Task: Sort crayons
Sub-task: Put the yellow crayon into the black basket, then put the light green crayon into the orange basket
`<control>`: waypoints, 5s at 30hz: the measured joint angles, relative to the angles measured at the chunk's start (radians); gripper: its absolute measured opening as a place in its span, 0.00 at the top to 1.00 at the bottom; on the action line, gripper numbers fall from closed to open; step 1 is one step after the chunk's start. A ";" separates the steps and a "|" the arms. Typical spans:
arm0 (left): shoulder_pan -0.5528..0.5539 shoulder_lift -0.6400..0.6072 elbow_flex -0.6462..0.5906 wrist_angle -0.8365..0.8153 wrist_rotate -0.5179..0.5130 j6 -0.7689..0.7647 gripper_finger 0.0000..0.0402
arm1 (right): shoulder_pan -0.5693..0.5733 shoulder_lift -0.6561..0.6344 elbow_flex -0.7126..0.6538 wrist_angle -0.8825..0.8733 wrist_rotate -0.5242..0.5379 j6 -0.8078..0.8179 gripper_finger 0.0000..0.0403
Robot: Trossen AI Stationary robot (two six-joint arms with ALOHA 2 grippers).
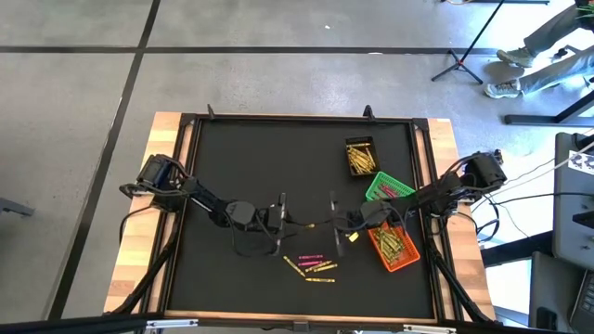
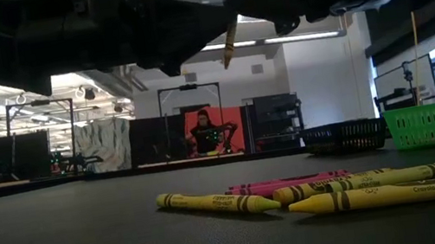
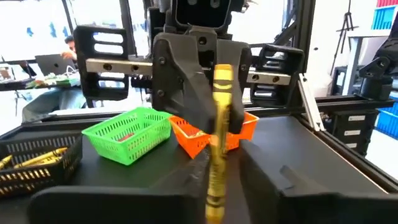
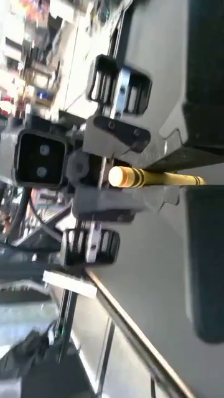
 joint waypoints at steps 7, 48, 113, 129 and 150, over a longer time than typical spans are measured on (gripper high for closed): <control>-0.001 0.000 0.001 -0.031 0.001 -0.032 0.70 | -0.001 -0.139 0.000 -0.265 0.230 -0.009 0.93; -0.001 -0.002 0.015 -0.131 0.002 -0.038 0.69 | -0.507 -0.455 -0.043 -1.010 -0.135 0.215 0.56; -0.195 -0.017 0.191 -0.539 0.005 -0.047 0.99 | 0.196 -0.020 -0.041 -0.307 -0.023 0.224 0.55; -0.010 0.191 0.084 0.271 0.082 0.068 0.98 | 0.143 -0.023 0.028 -0.197 0.283 0.007 0.55; -0.025 0.163 0.016 0.299 0.009 0.076 0.98 | 0.117 -0.060 0.066 -0.208 0.133 -0.010 0.55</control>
